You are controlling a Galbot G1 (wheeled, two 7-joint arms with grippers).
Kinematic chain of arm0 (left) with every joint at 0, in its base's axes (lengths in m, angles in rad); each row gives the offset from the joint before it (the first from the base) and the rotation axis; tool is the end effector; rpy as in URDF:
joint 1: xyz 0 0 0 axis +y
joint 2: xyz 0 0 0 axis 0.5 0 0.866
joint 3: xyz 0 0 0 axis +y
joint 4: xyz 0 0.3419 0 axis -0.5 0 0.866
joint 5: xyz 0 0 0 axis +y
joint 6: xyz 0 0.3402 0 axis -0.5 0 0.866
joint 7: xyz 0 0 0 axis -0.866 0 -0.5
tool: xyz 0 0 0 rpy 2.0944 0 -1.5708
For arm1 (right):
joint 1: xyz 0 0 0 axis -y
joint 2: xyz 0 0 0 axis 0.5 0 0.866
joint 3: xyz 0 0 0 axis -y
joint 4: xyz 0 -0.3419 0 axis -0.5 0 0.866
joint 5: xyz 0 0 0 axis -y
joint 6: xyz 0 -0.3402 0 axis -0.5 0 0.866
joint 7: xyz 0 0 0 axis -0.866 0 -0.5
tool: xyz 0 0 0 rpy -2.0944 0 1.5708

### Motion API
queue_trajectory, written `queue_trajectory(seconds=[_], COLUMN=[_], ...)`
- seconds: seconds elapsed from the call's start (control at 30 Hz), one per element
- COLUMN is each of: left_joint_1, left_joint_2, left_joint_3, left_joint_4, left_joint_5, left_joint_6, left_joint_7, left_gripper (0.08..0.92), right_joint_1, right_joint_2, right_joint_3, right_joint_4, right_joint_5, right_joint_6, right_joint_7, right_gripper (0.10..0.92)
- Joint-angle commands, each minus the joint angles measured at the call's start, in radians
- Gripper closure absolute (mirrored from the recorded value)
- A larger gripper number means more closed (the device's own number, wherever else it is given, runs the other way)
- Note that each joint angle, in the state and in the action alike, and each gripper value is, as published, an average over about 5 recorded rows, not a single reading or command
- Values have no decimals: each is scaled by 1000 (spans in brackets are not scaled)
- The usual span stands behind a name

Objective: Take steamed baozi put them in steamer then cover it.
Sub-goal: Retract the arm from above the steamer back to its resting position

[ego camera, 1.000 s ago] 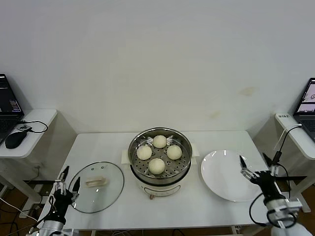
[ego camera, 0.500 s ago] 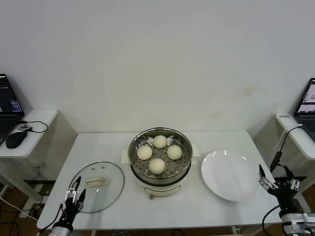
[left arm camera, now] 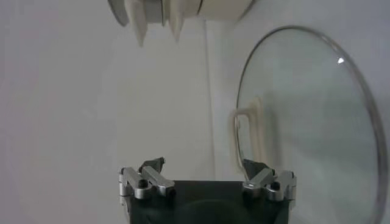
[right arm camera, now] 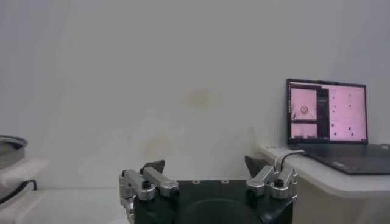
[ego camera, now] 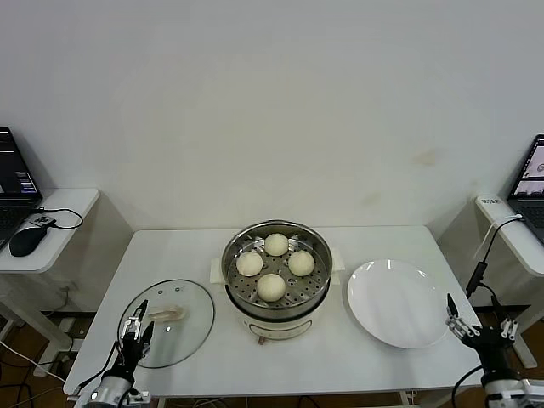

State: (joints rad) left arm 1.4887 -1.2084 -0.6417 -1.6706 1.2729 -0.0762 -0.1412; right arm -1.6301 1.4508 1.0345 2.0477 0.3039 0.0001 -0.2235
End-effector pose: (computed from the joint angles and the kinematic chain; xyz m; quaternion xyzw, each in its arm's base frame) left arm 0.1869 0.1465 -0.3912 -0.0667 -0.6782 -0.7298 0.0536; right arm 0.1283 -0.1690 -0.2843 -0.0810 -0.9963 0.0284 0.0103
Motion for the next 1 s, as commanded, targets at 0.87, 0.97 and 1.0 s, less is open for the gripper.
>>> queue_trajectory(seconds=[0.87, 0.97, 1.0], left_joint_1=[-223, -226, -226], left_joint_2=[-30, -32, -32], left_joint_3=[54, 53, 53], left_joint_4=[192, 199, 201], left_joint_5=[-20, -23, -23], left_joint_6=[8, 8, 8], left_joint_7=[3, 2, 2], left_gripper=[177, 177, 182], right_joint_1=[-8, -7, -7], right_joint_2=[17, 17, 17], right_joint_3=[-25, -28, -29], right_joint_4=[-30, -32, -33], right_joint_5=[-27, -30, -30], right_joint_6=[5, 5, 5], right_joint_7=[-9, -10, -11], right_gripper=[203, 203, 203])
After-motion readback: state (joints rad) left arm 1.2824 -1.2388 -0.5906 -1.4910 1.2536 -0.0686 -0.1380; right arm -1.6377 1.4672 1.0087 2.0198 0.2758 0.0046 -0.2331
